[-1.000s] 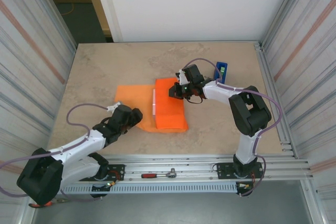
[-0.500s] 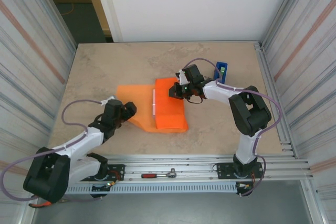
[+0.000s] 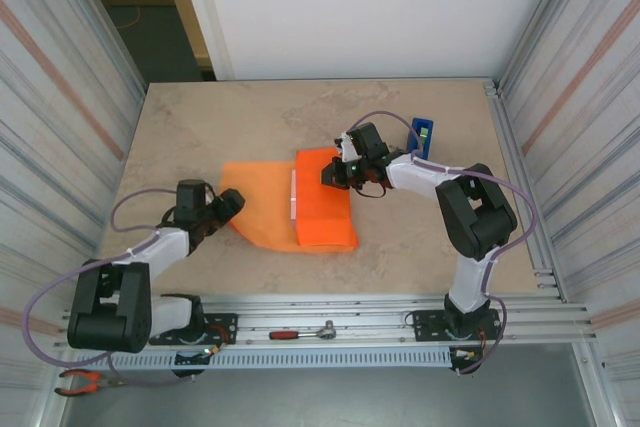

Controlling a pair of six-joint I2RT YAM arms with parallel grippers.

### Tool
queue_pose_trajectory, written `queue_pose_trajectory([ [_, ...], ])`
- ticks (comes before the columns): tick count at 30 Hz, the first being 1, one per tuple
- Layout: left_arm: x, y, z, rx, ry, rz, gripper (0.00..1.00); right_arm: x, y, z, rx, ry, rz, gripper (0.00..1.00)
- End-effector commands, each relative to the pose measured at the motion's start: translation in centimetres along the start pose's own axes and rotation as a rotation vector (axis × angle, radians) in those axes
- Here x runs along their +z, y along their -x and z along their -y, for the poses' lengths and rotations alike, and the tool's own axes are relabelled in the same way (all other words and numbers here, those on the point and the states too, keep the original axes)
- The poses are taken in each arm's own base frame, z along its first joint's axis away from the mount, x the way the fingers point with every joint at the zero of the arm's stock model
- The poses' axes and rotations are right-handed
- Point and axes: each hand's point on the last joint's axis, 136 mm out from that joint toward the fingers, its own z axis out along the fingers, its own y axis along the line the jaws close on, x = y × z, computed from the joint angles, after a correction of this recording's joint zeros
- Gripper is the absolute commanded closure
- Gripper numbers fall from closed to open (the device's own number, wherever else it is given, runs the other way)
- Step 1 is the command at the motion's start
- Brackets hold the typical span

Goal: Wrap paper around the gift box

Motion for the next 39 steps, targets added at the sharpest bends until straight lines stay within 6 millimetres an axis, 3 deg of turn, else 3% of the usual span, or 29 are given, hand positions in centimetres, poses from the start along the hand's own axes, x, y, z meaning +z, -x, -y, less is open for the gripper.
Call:
queue_pose_trajectory([
  [1,0.1,1.2,2.1,0.019,-0.103,-0.026,0.29,2.3,-4.7,5.2,0.099,-0.15,-0.124,1.0],
  [7,0.4,1.6,2.2,-0.013,-0.137,-0.052,0.41,2.3,-4.6,5.1,0.096,-0.147,-0.12,1.0],
  [18,0.4,3.3,0.9,-0.094,-0.162,-0.068,0.42,2.3,-4.6,5.2,0.098,-0.147,-0.12,1.0],
  [30,0.7,3.1,0.6,-0.078,-0.157,-0.096,0.62,2.2,-4.6,5.2,0.099,-0.147,-0.117,1.0],
  [37,-0.5,3.7,1.6,-0.034,-0.185,-0.082,1.0,2.2,-4.6,5.2,0.098,-0.148,-0.118,1.0],
  [39,-1.3,4.0,2.5,-0.003,-0.21,-0.064,1.0,2.2,-4.6,5.0,0.096,-0.146,-0.118,1.0],
])
